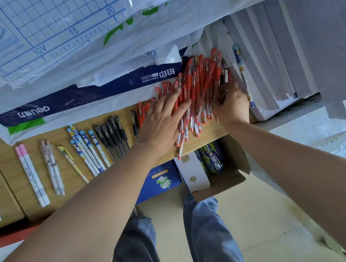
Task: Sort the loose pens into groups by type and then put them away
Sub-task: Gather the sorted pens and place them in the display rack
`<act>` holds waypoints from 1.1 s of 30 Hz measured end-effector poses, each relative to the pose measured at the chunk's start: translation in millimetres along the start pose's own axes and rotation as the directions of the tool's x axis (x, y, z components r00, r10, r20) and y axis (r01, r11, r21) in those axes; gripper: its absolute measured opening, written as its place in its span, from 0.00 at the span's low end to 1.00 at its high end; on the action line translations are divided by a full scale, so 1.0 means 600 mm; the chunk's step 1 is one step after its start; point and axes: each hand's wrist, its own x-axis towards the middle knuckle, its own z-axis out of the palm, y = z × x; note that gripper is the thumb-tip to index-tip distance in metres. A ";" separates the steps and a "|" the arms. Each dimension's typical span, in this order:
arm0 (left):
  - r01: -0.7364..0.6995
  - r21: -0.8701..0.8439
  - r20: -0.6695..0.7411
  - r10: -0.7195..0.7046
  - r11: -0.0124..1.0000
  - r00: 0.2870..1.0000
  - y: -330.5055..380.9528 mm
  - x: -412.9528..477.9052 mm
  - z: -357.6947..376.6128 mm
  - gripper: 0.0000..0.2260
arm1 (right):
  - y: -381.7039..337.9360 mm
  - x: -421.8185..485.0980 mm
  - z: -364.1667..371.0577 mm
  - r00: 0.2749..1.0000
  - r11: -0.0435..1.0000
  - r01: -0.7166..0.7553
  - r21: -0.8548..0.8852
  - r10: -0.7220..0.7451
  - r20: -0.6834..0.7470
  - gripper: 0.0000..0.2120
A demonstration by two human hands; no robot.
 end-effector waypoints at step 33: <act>0.024 0.017 0.002 -0.024 1.000 1.000 0.023 0.020 0.002 0.31 | -0.010 -0.024 0.007 0.954 0.959 0.278 0.051 -0.282 0.107 0.17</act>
